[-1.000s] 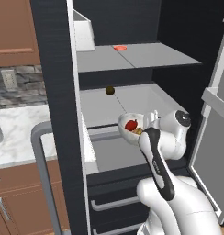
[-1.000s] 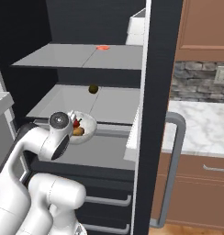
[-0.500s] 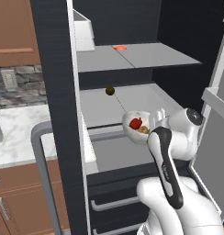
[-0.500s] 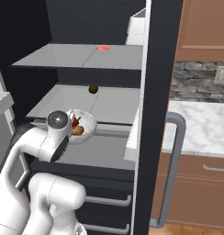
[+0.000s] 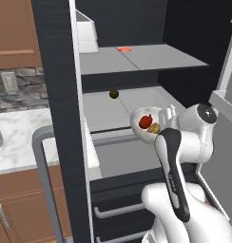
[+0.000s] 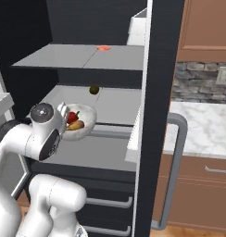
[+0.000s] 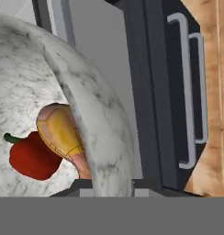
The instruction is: Pick the chicken drumstick and bell pepper from their plates and place them in the bowl. Then put the bowl in the fridge.
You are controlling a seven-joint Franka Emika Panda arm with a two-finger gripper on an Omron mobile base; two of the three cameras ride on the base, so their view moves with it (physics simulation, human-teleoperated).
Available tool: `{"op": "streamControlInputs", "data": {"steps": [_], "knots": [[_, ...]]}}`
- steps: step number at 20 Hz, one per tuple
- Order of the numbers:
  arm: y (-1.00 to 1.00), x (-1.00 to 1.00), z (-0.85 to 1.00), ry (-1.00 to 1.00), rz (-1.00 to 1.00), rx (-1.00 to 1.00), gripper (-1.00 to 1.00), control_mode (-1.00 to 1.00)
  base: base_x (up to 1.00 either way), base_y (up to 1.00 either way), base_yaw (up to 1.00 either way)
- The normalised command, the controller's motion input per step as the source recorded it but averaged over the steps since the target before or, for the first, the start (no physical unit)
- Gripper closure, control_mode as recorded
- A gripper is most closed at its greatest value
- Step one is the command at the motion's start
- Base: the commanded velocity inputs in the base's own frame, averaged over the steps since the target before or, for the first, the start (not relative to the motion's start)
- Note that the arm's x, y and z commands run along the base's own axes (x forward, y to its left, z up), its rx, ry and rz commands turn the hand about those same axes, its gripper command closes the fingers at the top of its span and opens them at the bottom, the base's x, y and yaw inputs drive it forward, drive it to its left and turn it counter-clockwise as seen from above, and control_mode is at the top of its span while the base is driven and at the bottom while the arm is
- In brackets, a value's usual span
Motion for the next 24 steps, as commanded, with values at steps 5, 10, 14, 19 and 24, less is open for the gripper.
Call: {"op": "streamControlInputs", "data": {"steps": [5, 10, 14, 19, 24], "knots": [[0.00, 0.01, 0.01, -0.30, -0.02, -0.27, 1.00, -1.00, 0.00, 0.00, 0.00], [-0.05, 0.21, 0.10, -0.17, 0.00, -0.02, 1.00, -1.00, 0.00, 0.00, 0.00], [-0.13, 0.33, 0.01, 0.02, 0.00, 0.00, 1.00, -1.00, 0.00, 0.00, 0.00], [-0.03, 0.52, -0.15, 0.09, 0.00, 0.00, 1.00, -1.00, 0.00, 0.00, 0.00], [-0.01, 0.59, -0.17, 0.03, 0.00, 0.01, 1.00, -1.00, 0.00, 0.00, 0.00]]}}
